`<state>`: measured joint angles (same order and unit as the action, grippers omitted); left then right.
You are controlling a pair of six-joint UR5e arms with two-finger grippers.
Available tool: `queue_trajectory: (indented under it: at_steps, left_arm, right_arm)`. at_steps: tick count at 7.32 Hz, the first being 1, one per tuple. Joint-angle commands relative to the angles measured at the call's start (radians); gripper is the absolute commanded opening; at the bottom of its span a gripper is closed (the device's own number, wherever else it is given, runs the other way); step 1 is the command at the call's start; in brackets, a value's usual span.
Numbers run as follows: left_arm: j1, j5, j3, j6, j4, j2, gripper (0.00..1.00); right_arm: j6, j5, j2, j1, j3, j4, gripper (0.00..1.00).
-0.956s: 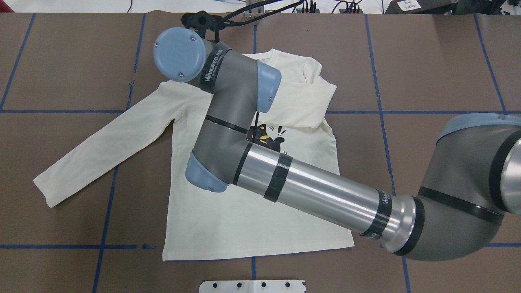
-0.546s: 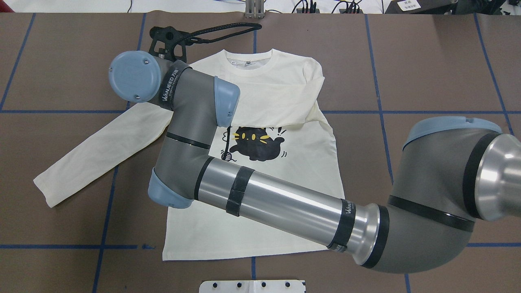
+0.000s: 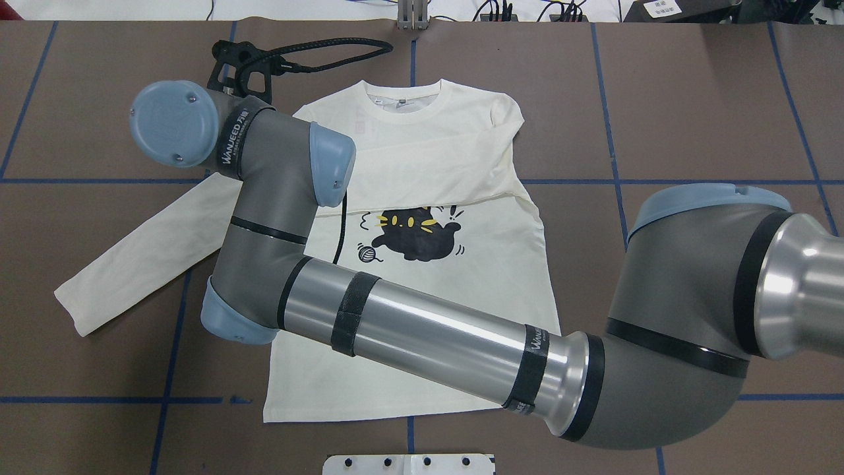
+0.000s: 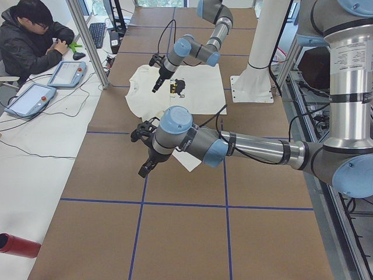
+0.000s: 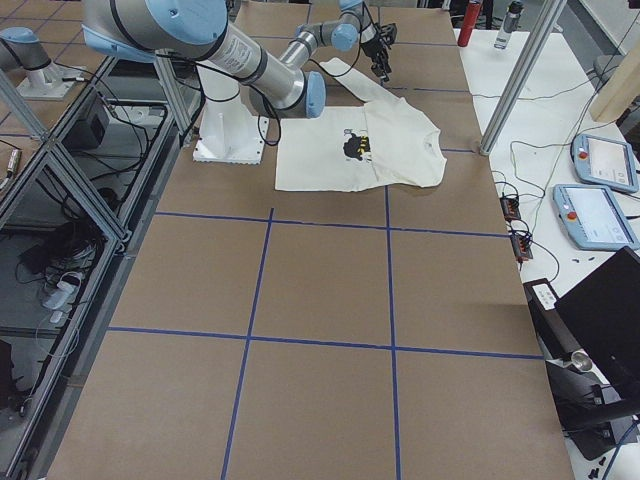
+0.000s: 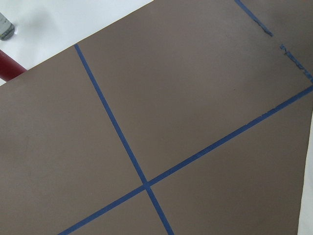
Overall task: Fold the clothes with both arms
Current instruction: 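Carry the sleeve across the shirt body and lay it down with the right gripper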
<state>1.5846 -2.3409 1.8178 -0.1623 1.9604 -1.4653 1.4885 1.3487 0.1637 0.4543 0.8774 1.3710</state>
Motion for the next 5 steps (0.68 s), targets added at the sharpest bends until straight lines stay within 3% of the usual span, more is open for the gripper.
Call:
queue_trajectory:
  at_steps: [1,2,3,5]
  left_arm:
    - [-0.002,-0.002,0.0,0.001,0.005,-0.021,0.99]
    - [-0.003,-0.003,-0.005,0.001,0.058,-0.024,0.99]
    - [-0.005,-0.006,0.004,0.004,0.165,-0.006,1.0]
    - [-0.12,-0.128,0.02,0.181,0.202,-0.006,0.99]
  right_arm:
    - [-0.01,0.115,-0.023,0.047,0.0,0.011,0.99]
    - [-0.023,0.222,-0.021,0.103,0.017,0.054,0.99]
    - [-0.112,0.316,-0.01,0.165,0.082,0.18,1.0]
    - [-0.286,0.464,0.13,0.274,0.297,0.33,1.0]
